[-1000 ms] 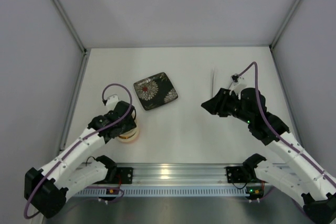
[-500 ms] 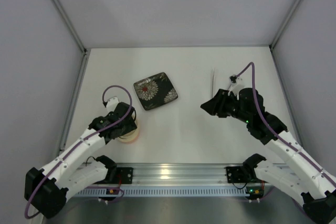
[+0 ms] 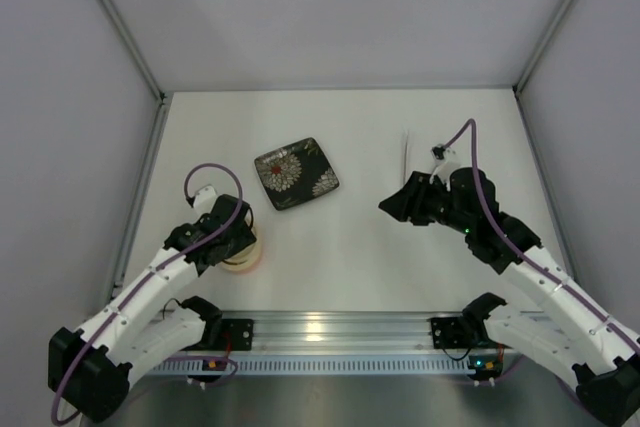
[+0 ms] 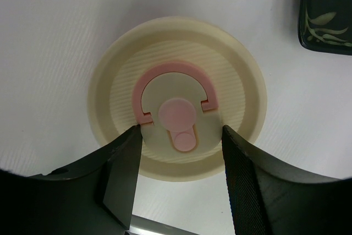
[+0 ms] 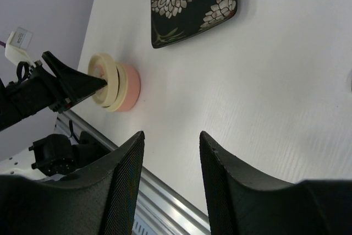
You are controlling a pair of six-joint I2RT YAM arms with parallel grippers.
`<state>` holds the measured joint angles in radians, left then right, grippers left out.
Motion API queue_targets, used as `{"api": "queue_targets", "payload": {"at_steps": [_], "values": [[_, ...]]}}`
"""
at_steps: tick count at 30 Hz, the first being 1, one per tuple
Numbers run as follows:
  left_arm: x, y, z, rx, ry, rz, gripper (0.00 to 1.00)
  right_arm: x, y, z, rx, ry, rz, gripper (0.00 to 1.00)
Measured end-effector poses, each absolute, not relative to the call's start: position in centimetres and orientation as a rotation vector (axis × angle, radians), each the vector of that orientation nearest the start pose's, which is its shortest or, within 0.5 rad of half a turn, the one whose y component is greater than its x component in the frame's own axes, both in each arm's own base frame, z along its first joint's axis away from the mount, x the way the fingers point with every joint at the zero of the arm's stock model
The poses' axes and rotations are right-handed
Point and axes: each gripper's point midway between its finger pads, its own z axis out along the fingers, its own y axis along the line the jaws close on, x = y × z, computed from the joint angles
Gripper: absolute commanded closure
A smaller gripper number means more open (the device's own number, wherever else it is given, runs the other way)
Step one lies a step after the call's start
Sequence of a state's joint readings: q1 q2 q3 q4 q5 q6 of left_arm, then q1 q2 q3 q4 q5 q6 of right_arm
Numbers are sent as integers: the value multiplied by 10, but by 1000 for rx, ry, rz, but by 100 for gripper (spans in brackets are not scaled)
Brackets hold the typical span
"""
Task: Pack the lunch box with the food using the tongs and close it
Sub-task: Close the box lid on the packing box.
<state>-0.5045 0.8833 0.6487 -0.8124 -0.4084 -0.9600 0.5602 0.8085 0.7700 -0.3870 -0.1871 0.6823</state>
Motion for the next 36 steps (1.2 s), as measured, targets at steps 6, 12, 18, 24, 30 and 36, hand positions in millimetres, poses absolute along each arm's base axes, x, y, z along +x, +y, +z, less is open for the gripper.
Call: {"api": "queue_targets", "payload": {"at_steps": [6, 12, 18, 24, 30, 36], "values": [[200, -67, 92, -702, 2401, -58, 100, 216, 206, 223, -6, 2132, 968, 56], [200, -66, 110, -707, 2413, -39, 100, 217, 211, 225, -21, 2121, 992, 56], [199, -64, 123, -705, 2417, -38, 100, 218, 216, 223, -38, 2122, 1014, 56], [190, -63, 116, -710, 2466, -27, 100, 216, 219, 217, -51, 2139, 1030, 56], [183, -63, 102, -711, 2515, -11, 100, 215, 220, 214, -59, 2137, 1041, 56], [179, -60, 94, -742, 2521, 14, 100, 213, 221, 210, -67, 2142, 1050, 56]]}}
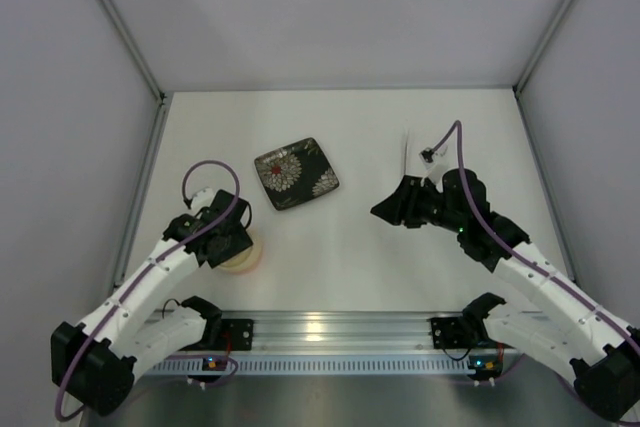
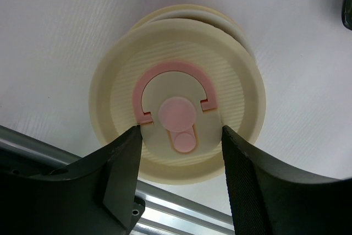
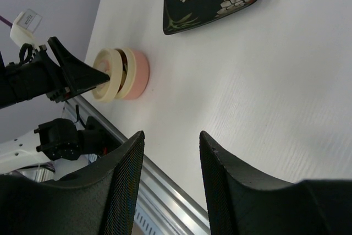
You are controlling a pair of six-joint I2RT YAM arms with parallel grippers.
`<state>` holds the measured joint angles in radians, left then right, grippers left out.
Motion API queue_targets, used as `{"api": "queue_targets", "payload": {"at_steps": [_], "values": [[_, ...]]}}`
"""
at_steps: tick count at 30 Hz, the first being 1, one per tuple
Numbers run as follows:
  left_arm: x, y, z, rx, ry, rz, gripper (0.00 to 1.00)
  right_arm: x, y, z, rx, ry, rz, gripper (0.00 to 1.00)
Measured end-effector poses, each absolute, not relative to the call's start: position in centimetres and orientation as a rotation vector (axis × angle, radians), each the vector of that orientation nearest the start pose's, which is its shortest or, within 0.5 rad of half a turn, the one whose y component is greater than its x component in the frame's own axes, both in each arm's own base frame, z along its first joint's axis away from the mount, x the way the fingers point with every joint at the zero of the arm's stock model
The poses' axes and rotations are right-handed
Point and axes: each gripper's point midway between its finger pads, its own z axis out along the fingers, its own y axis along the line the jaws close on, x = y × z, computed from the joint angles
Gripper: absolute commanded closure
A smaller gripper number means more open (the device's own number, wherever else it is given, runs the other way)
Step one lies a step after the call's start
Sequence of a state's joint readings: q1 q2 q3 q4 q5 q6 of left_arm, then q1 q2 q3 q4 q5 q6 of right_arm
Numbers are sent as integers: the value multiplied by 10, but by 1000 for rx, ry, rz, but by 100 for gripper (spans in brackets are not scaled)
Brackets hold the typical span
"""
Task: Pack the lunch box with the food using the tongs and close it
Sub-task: Close the box lid on the packing box.
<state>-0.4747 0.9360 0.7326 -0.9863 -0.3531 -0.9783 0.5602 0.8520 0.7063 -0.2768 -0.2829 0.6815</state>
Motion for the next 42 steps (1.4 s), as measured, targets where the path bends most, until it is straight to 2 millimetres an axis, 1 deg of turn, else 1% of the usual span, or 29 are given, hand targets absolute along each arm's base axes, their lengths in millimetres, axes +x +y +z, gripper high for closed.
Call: {"api": "queue_targets", "payload": {"at_steps": [6, 9, 17, 27, 33, 37, 42], "values": [[178, -59, 81, -774, 2521, 24, 100, 212, 222, 209, -73, 2145, 1057, 56], [182, -60, 80, -777, 2504, 9, 100, 211, 222, 206, -74, 2152, 1057, 56], [186, -59, 81, -780, 2486, 15, 100, 211, 222, 206, -75, 2151, 1058, 56], [201, -60, 95, -767, 2467, 40, 100, 210, 222, 207, -77, 2147, 1061, 56], [200, -59, 89, -759, 2500, 71, 100, 210, 222, 207, -79, 2147, 1063, 56], [200, -60, 88, -758, 2508, 67, 100, 209, 222, 202, -78, 2157, 1061, 56], [200, -60, 87, -758, 2515, 68, 100, 209, 222, 202, -80, 2158, 1062, 56]]}}
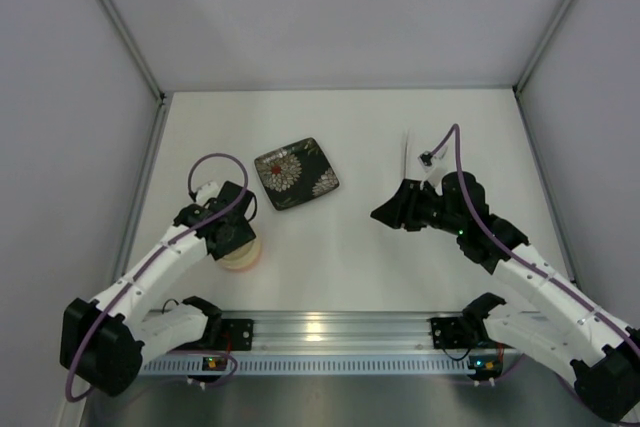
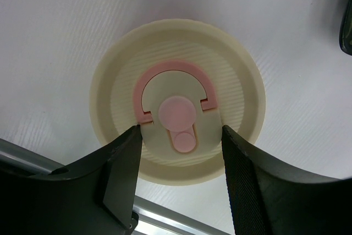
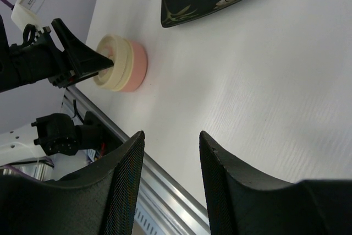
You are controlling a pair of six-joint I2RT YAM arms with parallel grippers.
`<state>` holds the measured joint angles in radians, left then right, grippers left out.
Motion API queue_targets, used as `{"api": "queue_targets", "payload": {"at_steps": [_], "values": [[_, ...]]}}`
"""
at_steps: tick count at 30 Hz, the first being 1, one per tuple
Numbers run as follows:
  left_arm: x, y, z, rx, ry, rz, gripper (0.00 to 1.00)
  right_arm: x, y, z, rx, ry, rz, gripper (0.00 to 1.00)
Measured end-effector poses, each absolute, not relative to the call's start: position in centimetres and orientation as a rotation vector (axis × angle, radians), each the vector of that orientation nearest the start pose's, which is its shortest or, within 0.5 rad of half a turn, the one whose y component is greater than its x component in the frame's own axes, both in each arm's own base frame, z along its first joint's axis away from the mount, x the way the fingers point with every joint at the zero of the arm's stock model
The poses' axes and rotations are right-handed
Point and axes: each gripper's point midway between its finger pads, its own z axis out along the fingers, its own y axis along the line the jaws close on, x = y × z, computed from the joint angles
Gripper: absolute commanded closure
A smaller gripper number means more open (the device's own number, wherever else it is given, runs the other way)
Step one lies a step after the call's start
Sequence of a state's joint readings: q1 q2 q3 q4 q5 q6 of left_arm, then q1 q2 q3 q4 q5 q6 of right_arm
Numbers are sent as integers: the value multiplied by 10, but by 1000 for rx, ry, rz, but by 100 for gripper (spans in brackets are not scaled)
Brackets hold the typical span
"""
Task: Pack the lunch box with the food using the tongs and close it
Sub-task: Close the box lid on the packing box, then move the packing box to the center of the board.
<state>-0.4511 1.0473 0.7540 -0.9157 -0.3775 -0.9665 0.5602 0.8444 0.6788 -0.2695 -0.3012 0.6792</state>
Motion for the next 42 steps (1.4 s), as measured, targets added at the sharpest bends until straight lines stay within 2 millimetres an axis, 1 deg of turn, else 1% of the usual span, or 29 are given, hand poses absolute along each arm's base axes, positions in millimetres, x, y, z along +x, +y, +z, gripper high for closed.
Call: {"api": "queue_targets", "payload": {"at_steps": [5, 15, 24, 28, 36, 42], "values": [[200, -60, 79, -756, 2532, 85, 100, 209, 222, 202, -86, 2157, 1059, 56], [207, -60, 76, -748, 2503, 79, 98, 209, 222, 201, -88, 2158, 1057, 56], [226, -59, 72, -725, 2448, 101, 94, 209, 222, 198, -87, 2168, 1054, 56], [236, -59, 71, -717, 2419, 113, 94, 209, 222, 192, -88, 2182, 1048, 56], [252, -59, 71, -711, 2378, 132, 92, 209, 223, 191, -97, 2179, 1052, 56], [265, -62, 70, -701, 2362, 146, 86, 209, 223, 190, -101, 2181, 1051, 56]]}}
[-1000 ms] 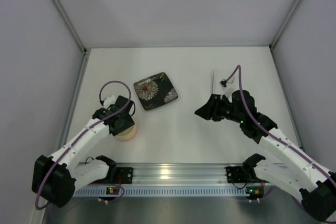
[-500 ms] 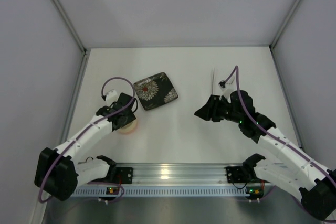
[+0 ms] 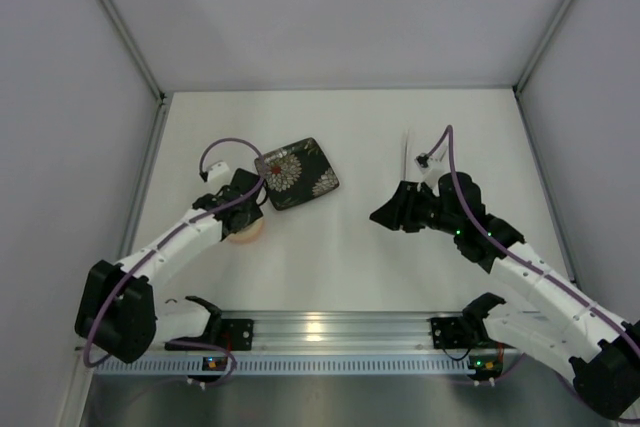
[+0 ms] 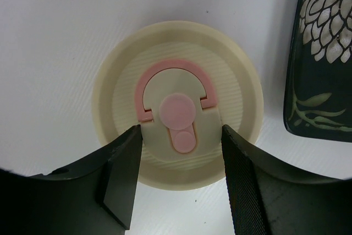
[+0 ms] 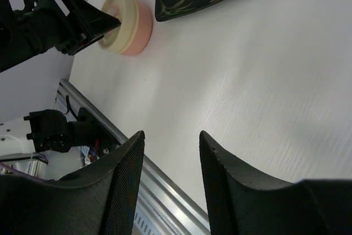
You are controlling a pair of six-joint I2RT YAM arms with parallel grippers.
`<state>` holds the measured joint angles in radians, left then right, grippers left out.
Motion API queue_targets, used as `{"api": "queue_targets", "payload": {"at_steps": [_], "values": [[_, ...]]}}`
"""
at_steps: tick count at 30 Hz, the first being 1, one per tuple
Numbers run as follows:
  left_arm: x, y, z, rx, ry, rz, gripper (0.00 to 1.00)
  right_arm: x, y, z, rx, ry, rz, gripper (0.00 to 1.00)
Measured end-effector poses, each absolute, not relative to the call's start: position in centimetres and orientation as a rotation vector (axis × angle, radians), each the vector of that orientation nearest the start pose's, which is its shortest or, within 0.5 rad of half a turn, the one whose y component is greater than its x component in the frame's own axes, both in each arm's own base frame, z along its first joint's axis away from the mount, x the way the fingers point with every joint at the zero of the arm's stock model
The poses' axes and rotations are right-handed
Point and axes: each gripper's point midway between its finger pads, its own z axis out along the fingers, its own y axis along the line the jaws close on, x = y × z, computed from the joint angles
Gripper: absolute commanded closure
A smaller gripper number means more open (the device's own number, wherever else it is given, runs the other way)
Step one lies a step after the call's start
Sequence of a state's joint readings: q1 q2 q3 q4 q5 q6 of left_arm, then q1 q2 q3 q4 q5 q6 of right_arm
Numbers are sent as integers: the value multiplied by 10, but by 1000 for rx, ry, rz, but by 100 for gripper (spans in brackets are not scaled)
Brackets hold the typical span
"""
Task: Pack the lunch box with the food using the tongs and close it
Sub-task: Move the packing box to the center of the board.
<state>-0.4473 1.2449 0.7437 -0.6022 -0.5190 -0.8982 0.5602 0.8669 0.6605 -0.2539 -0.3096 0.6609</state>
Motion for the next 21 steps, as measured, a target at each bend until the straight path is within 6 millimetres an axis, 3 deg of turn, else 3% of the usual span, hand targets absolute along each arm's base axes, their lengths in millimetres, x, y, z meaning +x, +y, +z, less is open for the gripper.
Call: {"api": "queue_targets", "payload": {"at_steps": [11, 21], "values": [[288, -65, 70, -691, 2336, 181, 68, 208, 223, 180, -109, 2206, 1046, 56], [319, -74, 69, -681, 2336, 200, 64, 207, 223, 179, -121, 2205, 1046, 56]]}}
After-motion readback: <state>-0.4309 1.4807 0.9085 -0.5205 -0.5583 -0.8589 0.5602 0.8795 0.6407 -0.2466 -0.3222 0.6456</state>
